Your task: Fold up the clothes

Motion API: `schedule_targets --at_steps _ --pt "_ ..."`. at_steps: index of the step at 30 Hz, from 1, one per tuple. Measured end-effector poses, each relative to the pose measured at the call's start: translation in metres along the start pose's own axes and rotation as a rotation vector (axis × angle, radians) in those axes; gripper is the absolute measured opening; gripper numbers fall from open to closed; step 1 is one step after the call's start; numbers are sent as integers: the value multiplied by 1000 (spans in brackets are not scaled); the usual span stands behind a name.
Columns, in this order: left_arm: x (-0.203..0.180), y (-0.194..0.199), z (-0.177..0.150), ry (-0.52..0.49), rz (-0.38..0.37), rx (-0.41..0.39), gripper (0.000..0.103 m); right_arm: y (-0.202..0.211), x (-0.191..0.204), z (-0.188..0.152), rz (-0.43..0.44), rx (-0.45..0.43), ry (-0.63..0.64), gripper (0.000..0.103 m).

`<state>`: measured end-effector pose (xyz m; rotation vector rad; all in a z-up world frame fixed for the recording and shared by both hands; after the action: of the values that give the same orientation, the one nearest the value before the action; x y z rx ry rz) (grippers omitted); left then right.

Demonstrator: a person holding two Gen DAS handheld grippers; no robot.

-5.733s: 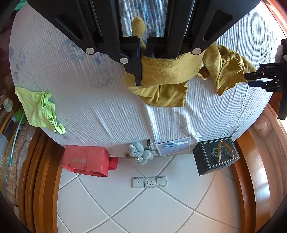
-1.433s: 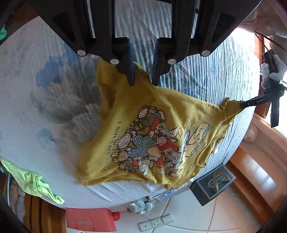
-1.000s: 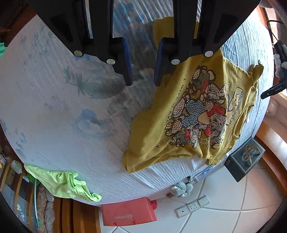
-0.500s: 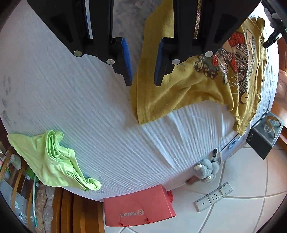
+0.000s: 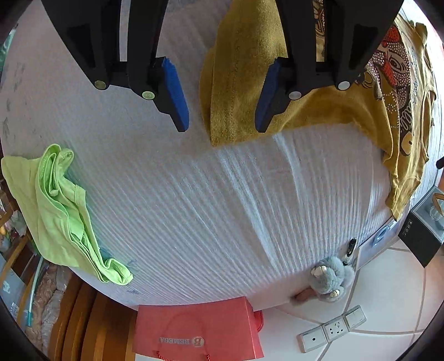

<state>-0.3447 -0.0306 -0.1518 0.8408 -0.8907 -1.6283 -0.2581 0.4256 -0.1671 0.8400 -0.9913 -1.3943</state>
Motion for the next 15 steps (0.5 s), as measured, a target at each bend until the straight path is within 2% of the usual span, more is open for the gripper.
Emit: schedule_targets --at_steps 3,8,11,15 --pt "1 -30 22 -32 8 20 56 -3 -5 1 0 4 -8 58" --pt "5 -71 35 -80 13 74 56 -10 -5 -1 16 19 7 58" --pt "-2 -79 32 -140 23 70 56 -13 -1 0 7 16 32 58" --pt "-1 -82 29 -104 33 63 47 -17 3 3 -3 10 52 58"
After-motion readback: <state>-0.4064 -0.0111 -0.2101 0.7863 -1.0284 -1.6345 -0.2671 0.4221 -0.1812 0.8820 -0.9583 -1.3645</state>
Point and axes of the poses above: each gripper's, at about its wrist camera, not at the fingertips, and y roughly against the way its jaws point, x to its left, z to its top, the point moved 3 cm from there along -y, roughly the way its jaws point, and after that the axes turned 2 degrees about x, right-handed, at the moved point
